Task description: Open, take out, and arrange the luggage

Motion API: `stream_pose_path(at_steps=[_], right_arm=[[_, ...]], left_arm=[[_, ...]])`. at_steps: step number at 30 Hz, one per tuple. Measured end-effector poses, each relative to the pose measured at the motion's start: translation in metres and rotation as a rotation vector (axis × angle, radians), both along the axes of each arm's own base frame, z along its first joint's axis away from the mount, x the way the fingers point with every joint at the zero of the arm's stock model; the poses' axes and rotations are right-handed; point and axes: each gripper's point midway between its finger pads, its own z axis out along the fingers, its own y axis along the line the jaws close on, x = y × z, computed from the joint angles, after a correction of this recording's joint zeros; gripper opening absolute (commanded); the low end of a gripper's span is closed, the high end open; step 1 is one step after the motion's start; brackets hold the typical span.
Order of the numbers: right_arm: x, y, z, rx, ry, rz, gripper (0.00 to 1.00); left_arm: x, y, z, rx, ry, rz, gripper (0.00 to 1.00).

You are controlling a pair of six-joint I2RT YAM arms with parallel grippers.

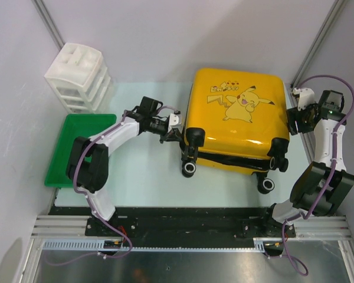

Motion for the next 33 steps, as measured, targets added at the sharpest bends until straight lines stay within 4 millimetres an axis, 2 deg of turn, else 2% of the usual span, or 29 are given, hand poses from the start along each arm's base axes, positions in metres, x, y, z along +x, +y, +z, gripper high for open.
stream_pose_path(at_steps=[2,5,7,8,14,19,21,25,26,28,29,31,32,33], right_arm=[[0.003,0.000,0.005,0.001,-0.015,-0.009,0.77],[0.010,0.002,0.016,-0.005,-0.042,-0.005,0.80],[0.011,0.003,0.019,-0.005,-0.052,-0.006,0.81],[0.011,0.004,0.021,-0.004,-0.056,-0.008,0.82],[0.006,0.009,0.031,-0.003,-0.074,-0.008,0.82],[0.004,0.016,0.042,-0.026,-0.093,0.011,0.82],[0.003,0.021,0.046,-0.037,-0.100,0.023,0.82],[0.003,0.029,0.056,-0.047,-0.122,0.047,0.82],[0.004,0.031,0.059,-0.051,-0.129,0.055,0.82],[0.005,0.038,0.065,-0.047,-0.150,0.074,0.82],[0.006,0.045,0.069,-0.031,-0.163,0.095,0.82],[0.003,0.069,0.067,0.021,-0.149,0.162,0.82],[0.002,0.079,0.066,0.042,-0.143,0.190,0.82],[0.001,0.086,0.066,0.056,-0.141,0.212,0.81]], left_arm=[[-0.005,0.000,0.001,0.004,0.004,0.008,0.42],[-0.018,0.002,0.001,0.016,0.061,0.021,0.51],[-0.021,0.005,0.002,0.022,0.093,0.034,0.55],[-0.022,0.007,0.003,0.020,0.110,0.041,0.60],[-0.012,0.024,0.001,0.031,0.165,0.096,0.72],[-0.014,0.026,-0.005,0.041,0.164,0.082,0.75],[-0.015,0.025,-0.013,0.051,0.180,0.075,0.75],[-0.008,0.022,-0.033,0.078,0.243,0.077,0.68],[-0.008,0.021,-0.036,0.084,0.266,0.077,0.60],[-0.011,0.022,-0.039,0.094,0.308,0.076,0.51],[-0.013,0.022,-0.039,0.096,0.321,0.075,0.42],[-0.017,0.023,-0.039,0.100,0.335,0.070,0.30],[-0.017,0.024,-0.039,0.100,0.339,0.071,0.21],[-0.017,0.025,-0.039,0.101,0.339,0.070,0.18]])
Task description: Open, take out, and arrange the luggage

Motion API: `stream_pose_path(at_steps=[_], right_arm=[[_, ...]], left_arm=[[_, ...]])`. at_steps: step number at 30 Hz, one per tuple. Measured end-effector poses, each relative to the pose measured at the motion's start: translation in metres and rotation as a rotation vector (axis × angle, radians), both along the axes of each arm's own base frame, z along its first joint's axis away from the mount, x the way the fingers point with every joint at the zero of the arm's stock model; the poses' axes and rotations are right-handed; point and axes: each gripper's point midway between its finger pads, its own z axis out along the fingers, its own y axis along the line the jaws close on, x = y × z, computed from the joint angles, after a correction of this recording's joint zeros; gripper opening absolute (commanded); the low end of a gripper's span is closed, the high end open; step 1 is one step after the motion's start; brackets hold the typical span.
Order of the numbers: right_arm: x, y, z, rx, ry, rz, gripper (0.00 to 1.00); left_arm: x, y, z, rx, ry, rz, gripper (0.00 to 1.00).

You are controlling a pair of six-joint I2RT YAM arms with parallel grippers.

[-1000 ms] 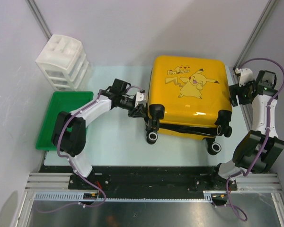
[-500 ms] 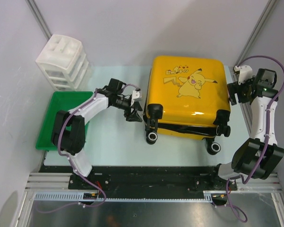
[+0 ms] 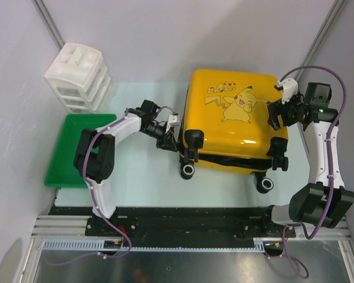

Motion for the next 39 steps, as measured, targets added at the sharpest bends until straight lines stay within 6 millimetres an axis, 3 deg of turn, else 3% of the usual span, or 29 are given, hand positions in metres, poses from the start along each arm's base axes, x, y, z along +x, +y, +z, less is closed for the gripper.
stream_pose_path(at_steps=[2,5,20,21,22,25,28,32,39], right_arm=[[-0.003,0.008,-0.001,0.019,0.011,0.024,0.81],[-0.005,0.010,-0.003,0.037,0.020,0.034,0.81],[-0.011,0.013,-0.004,0.074,0.038,0.048,0.77],[-0.011,0.013,-0.005,0.074,0.039,0.049,0.77],[-0.012,0.013,-0.005,0.073,0.040,0.052,0.77],[-0.012,0.013,-0.004,0.068,0.037,0.060,0.78],[-0.015,0.013,-0.003,0.060,0.037,0.068,0.78],[-0.024,0.014,-0.002,0.047,0.046,0.078,0.78],[-0.031,0.016,-0.003,0.048,0.059,0.081,0.78]], left_arm=[[0.000,0.002,0.001,-0.003,-0.001,0.002,0.07],[0.004,0.005,0.006,-0.012,-0.022,0.009,0.00],[0.018,0.016,0.013,0.024,0.021,0.150,0.00],[0.019,0.017,0.014,0.030,0.022,0.165,0.05],[0.022,0.017,0.014,0.036,0.023,0.182,0.20],[0.032,0.019,0.015,0.036,0.013,0.223,0.47],[0.048,0.027,0.023,0.011,-0.042,0.264,0.61],[0.051,0.044,0.034,0.018,-0.164,0.316,0.61],[0.039,0.067,0.047,0.019,-0.490,0.392,0.62]])
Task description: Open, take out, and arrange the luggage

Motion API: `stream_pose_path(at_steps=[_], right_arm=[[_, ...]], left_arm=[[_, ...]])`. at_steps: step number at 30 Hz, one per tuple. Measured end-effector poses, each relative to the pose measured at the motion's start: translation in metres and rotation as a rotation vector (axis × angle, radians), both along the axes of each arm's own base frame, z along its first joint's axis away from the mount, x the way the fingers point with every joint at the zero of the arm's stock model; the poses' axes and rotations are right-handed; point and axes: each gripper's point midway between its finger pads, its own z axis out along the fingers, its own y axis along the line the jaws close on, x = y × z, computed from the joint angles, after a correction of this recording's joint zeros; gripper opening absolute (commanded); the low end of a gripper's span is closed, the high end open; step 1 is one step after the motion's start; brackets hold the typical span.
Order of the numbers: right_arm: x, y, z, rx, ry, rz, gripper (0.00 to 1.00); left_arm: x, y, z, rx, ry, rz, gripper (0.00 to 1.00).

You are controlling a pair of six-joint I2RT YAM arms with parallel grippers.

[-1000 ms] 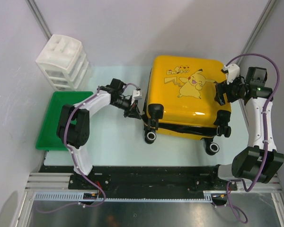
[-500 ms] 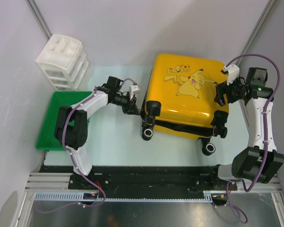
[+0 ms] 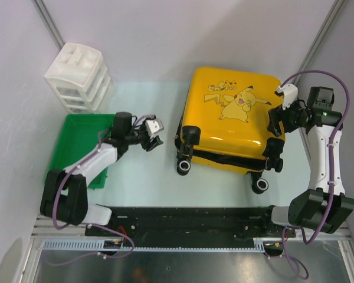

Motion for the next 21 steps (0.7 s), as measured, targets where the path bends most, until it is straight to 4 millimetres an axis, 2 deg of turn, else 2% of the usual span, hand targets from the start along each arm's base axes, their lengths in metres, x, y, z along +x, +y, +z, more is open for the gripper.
stream_pose_path(at_steps=[2,6,8,12,15,21], right_arm=[[0.000,0.000,0.000,0.001,0.002,0.000,0.78],[-0.001,0.000,0.000,0.001,0.003,0.000,0.78],[-0.001,0.000,0.000,0.001,0.003,0.000,0.78],[-0.001,0.000,0.000,0.002,0.004,-0.002,0.78],[-0.001,-0.002,-0.001,0.002,0.005,-0.006,0.78],[-0.003,-0.005,0.000,0.001,0.006,-0.016,0.78]], left_arm=[[-0.006,0.005,-0.006,0.017,-0.093,0.021,0.61],[-0.010,-0.003,-0.018,0.039,-0.230,0.035,0.60],[-0.009,-0.009,-0.016,0.039,-0.285,0.033,0.60],[-0.003,-0.031,0.002,0.019,-0.412,0.018,0.59],[-0.003,-0.045,0.002,0.020,-0.453,-0.003,0.59],[0.016,-0.044,-0.008,0.077,-0.491,0.054,0.60]])
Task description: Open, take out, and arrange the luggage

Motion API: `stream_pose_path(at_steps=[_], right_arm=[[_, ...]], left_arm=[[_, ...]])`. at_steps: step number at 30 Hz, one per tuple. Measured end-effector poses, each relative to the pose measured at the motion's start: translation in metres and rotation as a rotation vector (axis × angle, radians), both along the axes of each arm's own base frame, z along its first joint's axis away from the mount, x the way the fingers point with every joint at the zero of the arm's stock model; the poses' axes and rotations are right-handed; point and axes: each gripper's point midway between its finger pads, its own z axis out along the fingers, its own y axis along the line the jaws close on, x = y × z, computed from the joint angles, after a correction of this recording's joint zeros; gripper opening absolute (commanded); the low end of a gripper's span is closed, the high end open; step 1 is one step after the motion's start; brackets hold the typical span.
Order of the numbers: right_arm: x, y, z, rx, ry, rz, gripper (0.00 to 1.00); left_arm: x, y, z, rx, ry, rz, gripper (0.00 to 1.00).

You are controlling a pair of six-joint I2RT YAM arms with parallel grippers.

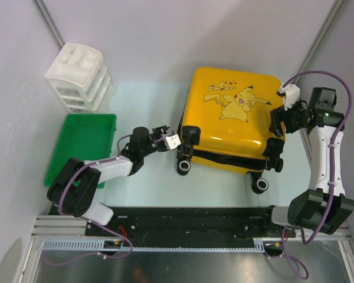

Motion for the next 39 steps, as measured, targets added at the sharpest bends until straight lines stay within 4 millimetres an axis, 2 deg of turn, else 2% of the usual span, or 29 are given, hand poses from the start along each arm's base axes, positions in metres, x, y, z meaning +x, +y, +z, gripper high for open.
stream_pose_path(at_steps=[7,10,11,15,17,20,23,26,31,34,39], right_arm=[[-0.005,-0.006,0.000,-0.009,0.005,-0.008,0.79],[-0.006,-0.007,0.000,-0.008,0.006,-0.012,0.78],[-0.006,-0.007,0.000,-0.008,0.006,-0.012,0.78],[-0.006,-0.007,0.000,-0.007,0.007,-0.014,0.78],[-0.006,-0.007,0.000,-0.007,0.007,-0.015,0.77],[-0.006,-0.007,0.000,-0.010,0.006,-0.013,0.78],[-0.010,-0.007,0.001,-0.014,0.006,-0.007,0.78],[-0.013,-0.005,0.006,-0.019,-0.009,0.002,0.78],[-0.020,-0.001,0.014,-0.019,-0.029,0.013,0.78],[-0.021,0.002,0.014,-0.013,-0.028,0.019,0.78],[-0.024,0.003,0.013,-0.006,-0.017,0.023,0.77]], left_arm=[[-0.009,0.001,-0.011,0.040,-0.006,-0.023,0.61],[-0.013,-0.001,-0.014,0.044,0.004,-0.035,0.55],[-0.013,-0.001,-0.015,0.043,0.007,-0.036,0.51],[-0.012,-0.006,-0.021,0.048,0.039,-0.055,0.09],[-0.008,-0.009,-0.023,0.042,0.054,-0.054,0.00],[-0.002,-0.010,-0.015,0.014,0.062,-0.063,0.00],[-0.005,-0.007,-0.017,-0.012,0.103,-0.088,0.00],[-0.009,-0.003,-0.017,-0.043,0.175,-0.122,0.00],[-0.005,-0.005,-0.010,-0.070,0.352,-0.161,0.00],[0.014,-0.010,-0.008,-0.072,0.442,-0.144,0.00],[0.050,-0.018,-0.016,-0.098,0.560,-0.086,0.00]])
